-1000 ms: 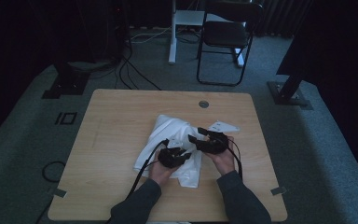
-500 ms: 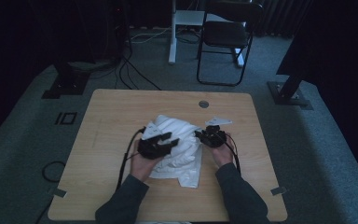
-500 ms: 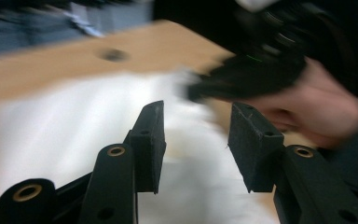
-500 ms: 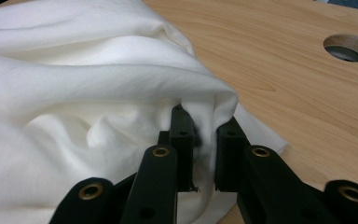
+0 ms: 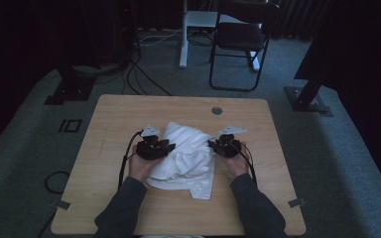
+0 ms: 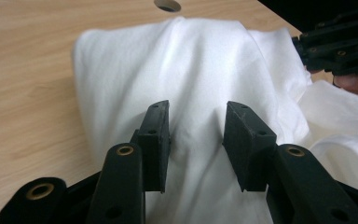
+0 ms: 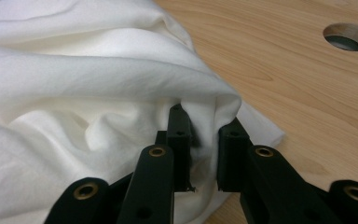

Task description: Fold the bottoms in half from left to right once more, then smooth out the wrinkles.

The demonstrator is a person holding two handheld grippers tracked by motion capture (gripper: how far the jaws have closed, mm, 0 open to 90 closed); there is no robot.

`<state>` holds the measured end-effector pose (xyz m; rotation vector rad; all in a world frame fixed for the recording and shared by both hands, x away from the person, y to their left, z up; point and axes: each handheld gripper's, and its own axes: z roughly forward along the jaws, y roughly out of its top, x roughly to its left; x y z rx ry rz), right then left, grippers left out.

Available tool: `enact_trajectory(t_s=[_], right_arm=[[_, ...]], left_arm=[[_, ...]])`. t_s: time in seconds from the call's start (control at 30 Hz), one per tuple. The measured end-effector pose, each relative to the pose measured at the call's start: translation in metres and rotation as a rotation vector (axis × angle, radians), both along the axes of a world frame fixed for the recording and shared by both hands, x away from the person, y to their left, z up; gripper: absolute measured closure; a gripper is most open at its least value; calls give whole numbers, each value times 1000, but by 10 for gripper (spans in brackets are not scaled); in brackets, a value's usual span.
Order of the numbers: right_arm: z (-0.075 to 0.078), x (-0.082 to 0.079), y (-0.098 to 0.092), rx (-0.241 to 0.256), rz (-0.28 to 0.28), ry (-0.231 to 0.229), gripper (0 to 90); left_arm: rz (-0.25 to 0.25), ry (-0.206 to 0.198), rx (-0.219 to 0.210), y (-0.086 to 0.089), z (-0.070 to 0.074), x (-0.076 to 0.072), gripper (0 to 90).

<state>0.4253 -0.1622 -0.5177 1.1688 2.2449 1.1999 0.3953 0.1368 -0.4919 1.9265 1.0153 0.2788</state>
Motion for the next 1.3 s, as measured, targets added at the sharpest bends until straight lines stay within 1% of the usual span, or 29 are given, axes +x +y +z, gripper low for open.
enact_trajectory(t_s=[0.07, 0.13, 0.17, 0.2, 0.23, 0.3, 0.37, 0.4, 0.43, 0.53, 0.57, 0.6, 0.63, 0.67, 0.7, 0.73, 0.77, 0.8, 0.83, 0.87, 0.93, 0.97, 1.0, 1.03, 1.1, 1.2, 1.23, 1.27, 1.3], right_arm=[[2, -2, -2, 2, -13, 1, 673], [8, -6, -6, 9, -24, -17, 589], [8, -6, -6, 9, -24, -17, 589], [13, -9, -8, 14, -26, -33, 566], [24, -16, -12, 25, -25, -71, 529], [36, -24, -15, 33, -32, -112, 515], [40, -27, -16, 43, -35, -125, 512], [47, -31, -16, 60, -29, -142, 513], [55, -39, -10, 65, 4, -169, 535], [57, -42, -4, 72, 32, -176, 571], [55, -44, 8, 66, 81, -175, 593], [55, -44, 8, 66, 81, -175, 593], [50, -40, 21, 34, 92, -165, 547], [50, -40, 21, 34, 92, -165, 547], [42, -33, 31, 17, 94, -136, 472], [42, -33, 31, 17, 94, -136, 472], [32, -24, 40, -24, 105, -89, 581], [32, -24, 40, -24, 105, -89, 581], [26, -20, 41, -69, 113, -49, 865], [25, -21, 39, -65, 116, -31, 900], [25, -23, 36, -50, 123, -28, 900], [29, -33, 26, -41, 128, -58, 900], [29, -33, 26, -41, 128, -58, 900], [36, -42, 12, -29, 112, -95, 900], [41, -48, -2, -33, 86, -105, 900], [43, -48, -10, -42, 73, -108, 898], [46, -44, -11, -13, 53, -121, 662], [46, -44, -11, -13, 53, -121, 662], [48, -40, -5, 17, 61, -154, 533]], left_arm=[[8, -1, -2, -2, -1, -1, 599], [11, 2, 3, -3, -3, -2, 593], [11, 2, 3, -3, -3, -2, 593], [14, 7, 4, -4, -6, -2, 593], [16, 5, 3, -4, -7, -2, 592], [18, 2, 3, -5, -8, -3, 593], [23, 4, 0, -6, -9, -3, 592], [25, 1, 4, -7, -10, -3, 592], [29, 1, 12, -9, -11, -4, 592], [32, -7, 23, -10, -11, -5, 591], [34, -6, 22, -10, -11, -6, 590], [34, -6, 22, -10, -11, -6, 590], [33, -6, 20, -10, -11, -6, 589], [33, -6, 20, -10, -11, -6, 588], [36, -8, 13, -11, -11, -7, 584], [36, -8, 13, -11, -11, -7, 583], [37, -9, 12, -11, -11, -7, 573], [37, -10, 10, -11, -11, -8, 573], [39, -10, 6, -10, -11, -8, 560], [39, -10, 6, -10, -11, -8, 554], [45, -8, -3, -8, -10, -9, 544], [53, -3, -14, -6, -11, -9, 543], [53, -3, -14, -6, -11, -9, 541], [64, -1, -22, -4, -12, -8, 539], [67, 1, -30, -3, -12, -8, 537], [64, -7, -19, -5, -13, -9, 537], [64, -13, -7, -6, -13, -9, 537], [62, -16, 1, -7, -12, -9, 537], [60, -27, 20, -10, -12, -10, 537]])
